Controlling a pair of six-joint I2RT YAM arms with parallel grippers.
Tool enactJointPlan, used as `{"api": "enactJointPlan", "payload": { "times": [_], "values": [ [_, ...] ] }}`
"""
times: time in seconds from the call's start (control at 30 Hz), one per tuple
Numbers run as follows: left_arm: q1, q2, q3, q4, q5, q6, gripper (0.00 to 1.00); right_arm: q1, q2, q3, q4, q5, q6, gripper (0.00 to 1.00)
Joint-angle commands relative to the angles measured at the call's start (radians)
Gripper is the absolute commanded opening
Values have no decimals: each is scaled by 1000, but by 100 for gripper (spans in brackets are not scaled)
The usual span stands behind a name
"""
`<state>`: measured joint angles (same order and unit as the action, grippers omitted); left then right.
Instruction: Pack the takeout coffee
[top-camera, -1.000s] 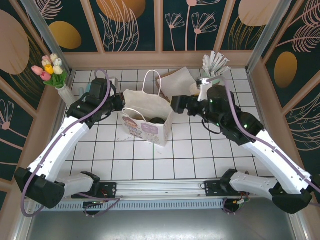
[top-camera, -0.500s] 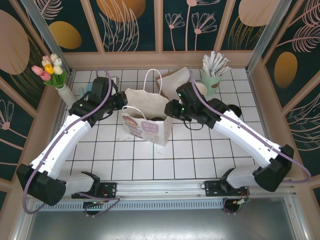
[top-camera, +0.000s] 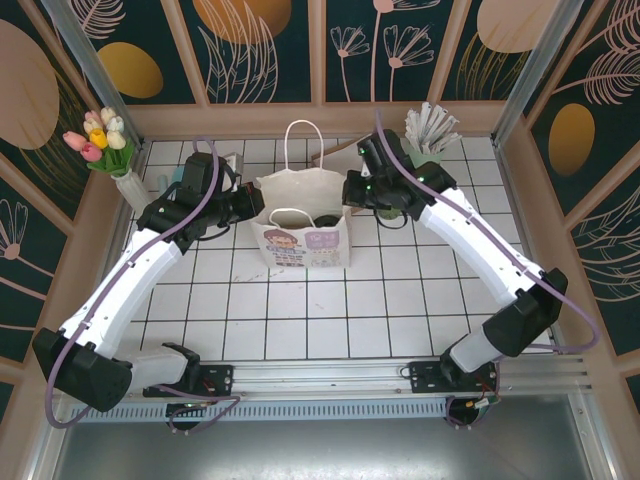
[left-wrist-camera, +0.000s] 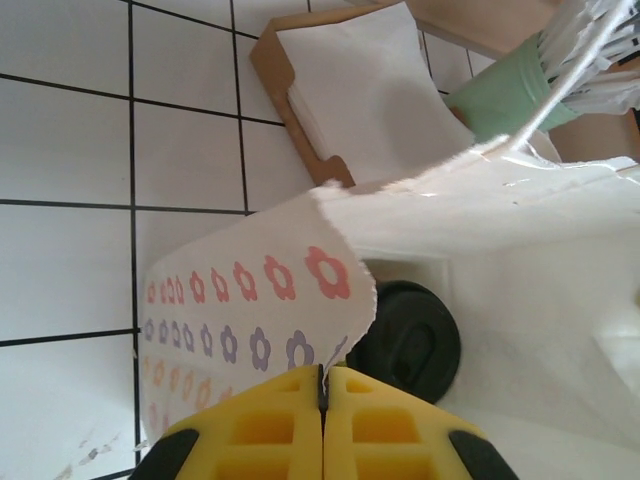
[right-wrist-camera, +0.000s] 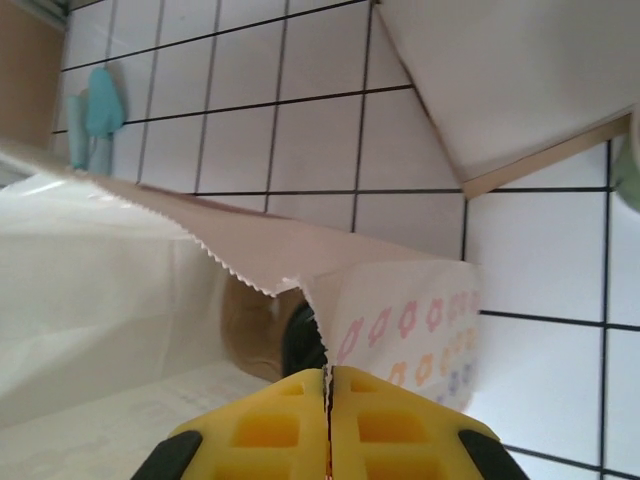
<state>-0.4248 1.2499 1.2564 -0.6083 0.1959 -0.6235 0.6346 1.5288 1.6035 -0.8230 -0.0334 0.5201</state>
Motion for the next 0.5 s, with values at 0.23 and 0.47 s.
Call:
{"api": "enactJointPlan", "payload": {
  "times": [0.23,0.47],
  "values": [
    [4,32,33,72,97,-13,16,-75,76,41,22,-63,-148,8],
    [4,53,64,55,76,-5,25,-82,139,112,11,-80,-190,17]
  ]
}}
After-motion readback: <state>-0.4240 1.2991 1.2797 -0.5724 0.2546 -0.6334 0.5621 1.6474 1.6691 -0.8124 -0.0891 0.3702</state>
